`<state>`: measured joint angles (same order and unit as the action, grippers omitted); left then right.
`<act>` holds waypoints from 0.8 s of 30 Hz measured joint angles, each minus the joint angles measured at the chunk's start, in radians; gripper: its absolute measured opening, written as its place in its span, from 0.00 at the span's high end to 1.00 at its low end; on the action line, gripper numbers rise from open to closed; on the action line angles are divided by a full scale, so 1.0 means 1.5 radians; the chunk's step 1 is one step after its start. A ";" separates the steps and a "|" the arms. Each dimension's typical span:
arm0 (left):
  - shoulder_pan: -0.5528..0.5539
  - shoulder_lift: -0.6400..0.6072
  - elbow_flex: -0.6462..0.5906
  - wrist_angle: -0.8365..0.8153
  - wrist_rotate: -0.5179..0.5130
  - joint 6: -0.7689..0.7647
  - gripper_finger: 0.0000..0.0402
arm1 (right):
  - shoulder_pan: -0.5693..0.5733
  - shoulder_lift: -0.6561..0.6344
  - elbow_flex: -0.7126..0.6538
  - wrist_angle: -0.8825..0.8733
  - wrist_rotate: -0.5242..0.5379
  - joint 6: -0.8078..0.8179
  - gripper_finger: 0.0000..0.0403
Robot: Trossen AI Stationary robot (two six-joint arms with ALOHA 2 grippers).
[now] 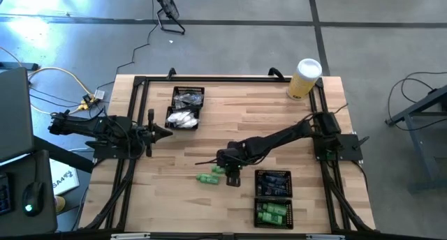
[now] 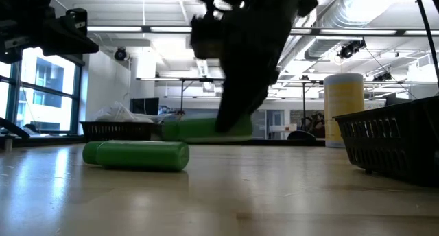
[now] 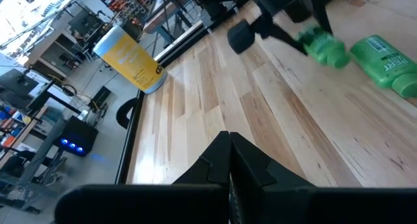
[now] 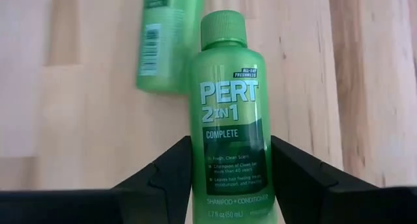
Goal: Pick & Place Travel size toiletries
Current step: Put the green shampoo into the bottom black basket
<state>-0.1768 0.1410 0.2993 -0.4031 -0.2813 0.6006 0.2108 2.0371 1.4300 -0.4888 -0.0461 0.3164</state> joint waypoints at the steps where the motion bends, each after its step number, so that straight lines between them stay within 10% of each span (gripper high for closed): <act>1: 0.000 0.000 0.000 0.000 0.000 0.000 1.00 | 0.001 -0.010 0.000 -0.014 -0.004 0.002 0.58; 15: 0.000 -0.001 0.000 -0.013 0.000 -0.002 1.00 | 0.044 -0.184 0.001 -0.232 -0.055 0.080 0.58; 24: 0.000 0.000 0.000 0.012 -0.001 -0.002 1.00 | 0.143 -0.275 -0.044 -0.262 0.074 0.166 0.58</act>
<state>-0.1768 0.1406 0.2993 -0.3851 -0.2832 0.5973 0.4252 1.6247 1.3643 -0.8821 0.0651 0.5646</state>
